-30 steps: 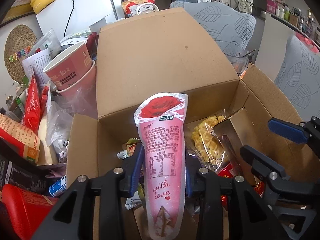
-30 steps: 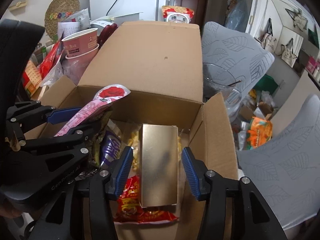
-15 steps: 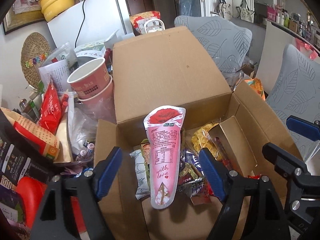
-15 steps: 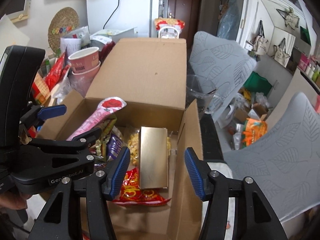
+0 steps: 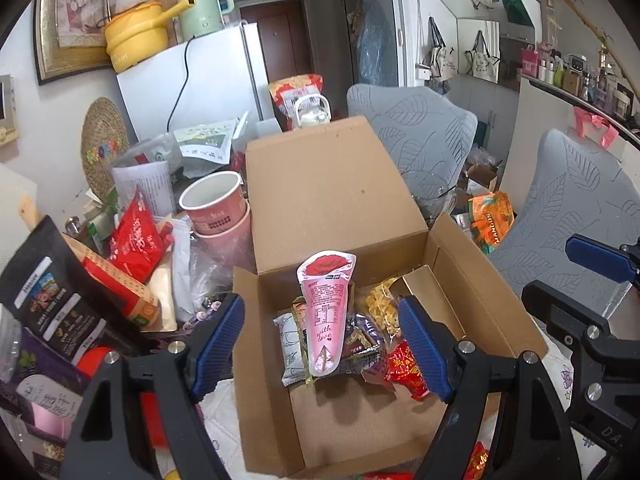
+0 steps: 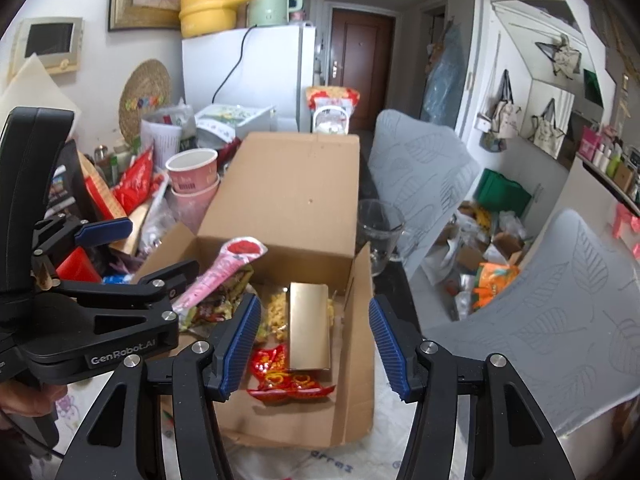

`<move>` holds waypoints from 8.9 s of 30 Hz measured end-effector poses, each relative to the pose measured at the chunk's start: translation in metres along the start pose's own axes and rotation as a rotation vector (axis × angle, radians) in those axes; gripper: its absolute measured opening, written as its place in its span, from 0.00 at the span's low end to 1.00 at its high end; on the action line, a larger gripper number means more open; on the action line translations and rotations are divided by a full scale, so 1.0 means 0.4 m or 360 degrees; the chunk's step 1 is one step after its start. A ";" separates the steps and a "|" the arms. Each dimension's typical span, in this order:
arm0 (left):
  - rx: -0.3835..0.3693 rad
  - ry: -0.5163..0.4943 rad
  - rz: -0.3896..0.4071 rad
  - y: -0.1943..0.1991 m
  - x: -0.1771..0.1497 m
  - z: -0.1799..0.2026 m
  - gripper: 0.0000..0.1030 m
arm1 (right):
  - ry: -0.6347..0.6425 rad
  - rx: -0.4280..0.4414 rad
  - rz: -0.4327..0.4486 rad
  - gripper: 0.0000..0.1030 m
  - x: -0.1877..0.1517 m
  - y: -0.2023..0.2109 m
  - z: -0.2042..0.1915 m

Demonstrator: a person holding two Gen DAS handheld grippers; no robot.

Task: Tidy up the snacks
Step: 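Withdraw both grippers from the box back toward the snacks on the table, then grasp the long red-and-green printed bag with the right gripper, then lift the red-and-green bag with the right gripper while the left grasps the red gold-printed packet, then carry the red-and-green bag and red packet toward the cardboard box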

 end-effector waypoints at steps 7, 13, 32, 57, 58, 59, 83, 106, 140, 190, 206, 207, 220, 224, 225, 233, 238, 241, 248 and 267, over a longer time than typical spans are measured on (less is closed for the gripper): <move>-0.0017 0.0022 0.0127 0.127 0.010 -0.035 0.77 | 0.0030 0.0010 0.0103 0.55 0.010 0.098 -0.040; -0.0015 0.0020 0.0205 0.214 -0.007 -0.050 0.77 | 0.0068 0.0018 0.0171 0.55 -0.002 0.181 -0.076; -0.0122 0.0018 0.0238 0.360 -0.149 -0.064 0.77 | 0.0130 0.0092 0.0202 0.55 -0.147 0.319 -0.174; -0.0225 -0.0021 0.0112 0.379 -0.400 -0.055 0.77 | -0.0048 0.0271 0.0012 0.55 -0.414 0.246 -0.203; -0.0235 -0.0027 0.0100 0.377 -0.412 -0.053 0.77 | -0.0055 0.0289 -0.0004 0.55 -0.422 0.236 -0.206; -0.0239 -0.0022 0.0088 0.375 -0.424 -0.052 0.77 | -0.0062 0.0303 -0.0013 0.55 -0.428 0.228 -0.208; -0.0300 0.0061 -0.0135 0.175 -0.487 -0.012 0.77 | 0.0021 0.0519 -0.0315 0.60 -0.451 -0.053 -0.158; -0.0248 0.0116 -0.0181 0.113 -0.485 -0.029 0.77 | 0.0143 0.0815 -0.0576 0.12 -0.480 -0.218 -0.232; -0.0758 -0.0271 -0.0281 0.161 -0.488 0.396 0.77 | -0.0470 0.0302 -0.0111 0.09 -0.627 0.177 0.104; -0.0598 -0.0192 -0.0198 0.324 -0.567 0.220 0.50 | -0.0454 0.0322 0.0028 0.09 -0.672 0.268 -0.062; -0.0416 0.0048 -0.0097 0.391 -0.564 0.027 0.50 | -0.0222 0.0494 0.0056 0.09 -0.606 0.282 -0.233; -0.0412 0.0057 -0.0094 0.392 -0.564 0.020 0.50 | -0.0211 0.0501 0.0058 0.09 -0.599 0.281 -0.240; -0.0405 0.0129 0.0018 0.396 -0.460 -0.045 0.50 | -0.0088 0.0522 0.0154 0.09 -0.469 0.275 -0.270; -0.0393 0.0146 0.0076 0.394 -0.406 -0.059 0.50 | -0.0062 0.0512 0.0188 0.09 -0.418 0.278 -0.256; -0.0393 0.0151 0.0086 0.393 -0.394 -0.061 0.50 | -0.0053 0.0502 0.0196 0.09 -0.402 0.278 -0.249; -0.0386 0.0179 0.0174 0.370 -0.281 -0.077 0.50 | -0.0023 0.0464 0.0266 0.09 -0.287 0.269 -0.198; -0.0389 0.0191 0.0228 0.349 -0.212 -0.073 0.50 | -0.0007 0.0434 0.0299 0.09 -0.214 0.251 -0.170; -0.0403 0.0208 0.0257 0.335 -0.170 -0.066 0.50 | 0.0004 0.0416 0.0315 0.09 -0.177 0.238 -0.156; -0.0379 0.0242 0.0325 0.282 -0.068 -0.056 0.50 | 0.0010 0.0408 0.0342 0.09 -0.080 0.186 -0.126; -0.0298 0.0370 0.0192 -0.006 0.029 -0.035 0.50 | -0.0122 0.0413 0.0305 0.09 0.028 -0.066 -0.022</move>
Point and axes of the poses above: each gripper's, at about its wrist camera, not at the fingertips, and y roughly against the way its jaws point, z to its right, x to its top, the point moved 9 cm from there along -y, roughly the way its jaws point, and after that the axes turned 15 degrees about x, right-handed, at the moved point
